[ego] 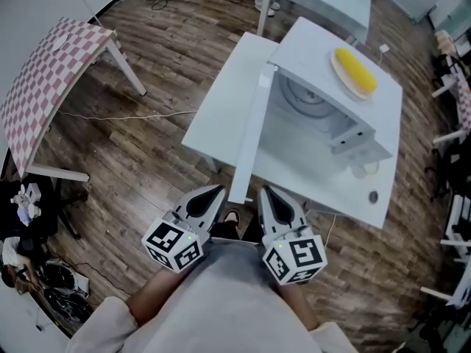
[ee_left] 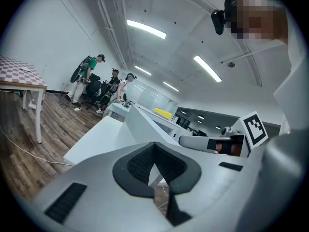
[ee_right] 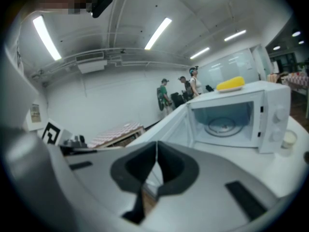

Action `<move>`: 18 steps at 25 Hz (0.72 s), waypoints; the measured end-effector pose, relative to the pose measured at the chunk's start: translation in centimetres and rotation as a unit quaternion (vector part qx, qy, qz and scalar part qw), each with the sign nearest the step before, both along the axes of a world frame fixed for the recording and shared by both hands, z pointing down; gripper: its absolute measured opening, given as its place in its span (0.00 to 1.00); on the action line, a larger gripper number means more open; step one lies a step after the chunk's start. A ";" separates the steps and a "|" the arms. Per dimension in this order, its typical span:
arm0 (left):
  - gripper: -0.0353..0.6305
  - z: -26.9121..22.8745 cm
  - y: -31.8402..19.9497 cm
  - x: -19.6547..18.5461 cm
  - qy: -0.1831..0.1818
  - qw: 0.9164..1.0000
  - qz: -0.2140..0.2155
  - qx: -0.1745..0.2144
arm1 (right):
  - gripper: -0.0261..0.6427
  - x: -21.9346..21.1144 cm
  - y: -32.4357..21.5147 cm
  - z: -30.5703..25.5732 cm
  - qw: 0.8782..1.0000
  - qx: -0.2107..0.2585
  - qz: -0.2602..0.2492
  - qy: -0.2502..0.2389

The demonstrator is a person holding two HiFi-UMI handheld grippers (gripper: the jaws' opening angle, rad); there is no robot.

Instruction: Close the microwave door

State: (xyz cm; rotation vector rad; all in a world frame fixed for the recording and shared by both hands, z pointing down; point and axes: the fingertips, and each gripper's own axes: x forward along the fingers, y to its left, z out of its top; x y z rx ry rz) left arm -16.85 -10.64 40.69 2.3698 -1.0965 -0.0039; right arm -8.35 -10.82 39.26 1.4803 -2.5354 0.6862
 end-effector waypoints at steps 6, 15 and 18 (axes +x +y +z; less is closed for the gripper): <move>0.08 0.2 0.0 0.5 0.002 1.000 0.007 -0.002 | 0.08 0.2 0.1 0.4 1.000 -0.005 0.001 0.002; 0.08 0.3 0.3 1.1 0.006 1.000 0.010 -0.005 | 0.07 0.6 0.2 0.7 1.000 -0.006 -0.001 0.007; 0.08 0.1 0.5 1.4 0.009 1.000 0.012 -0.007 | 0.08 1.1 0.5 0.9 1.000 -0.009 0.002 0.007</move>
